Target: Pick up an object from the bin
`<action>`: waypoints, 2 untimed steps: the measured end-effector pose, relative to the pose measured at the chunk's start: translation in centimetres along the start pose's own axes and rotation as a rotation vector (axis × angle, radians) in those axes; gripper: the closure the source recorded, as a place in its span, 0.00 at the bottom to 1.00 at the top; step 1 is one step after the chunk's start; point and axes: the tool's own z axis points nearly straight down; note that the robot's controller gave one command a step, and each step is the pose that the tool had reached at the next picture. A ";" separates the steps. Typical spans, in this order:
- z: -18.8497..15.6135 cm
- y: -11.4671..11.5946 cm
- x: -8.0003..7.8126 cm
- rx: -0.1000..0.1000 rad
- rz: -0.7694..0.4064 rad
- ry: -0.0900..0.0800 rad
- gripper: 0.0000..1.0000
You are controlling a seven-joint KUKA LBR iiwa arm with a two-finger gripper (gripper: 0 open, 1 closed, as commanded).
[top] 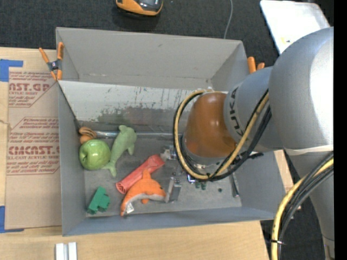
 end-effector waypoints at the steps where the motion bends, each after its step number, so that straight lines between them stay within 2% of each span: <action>1: 0.1 4.7 -5.5 -0.003 0.014 -0.002 0.00; 2: -0.2 5.7 -3.4 -0.004 0.043 -0.014 0.00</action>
Offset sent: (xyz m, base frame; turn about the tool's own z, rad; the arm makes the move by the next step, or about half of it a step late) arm 0.0120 0.0591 -0.0032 0.0546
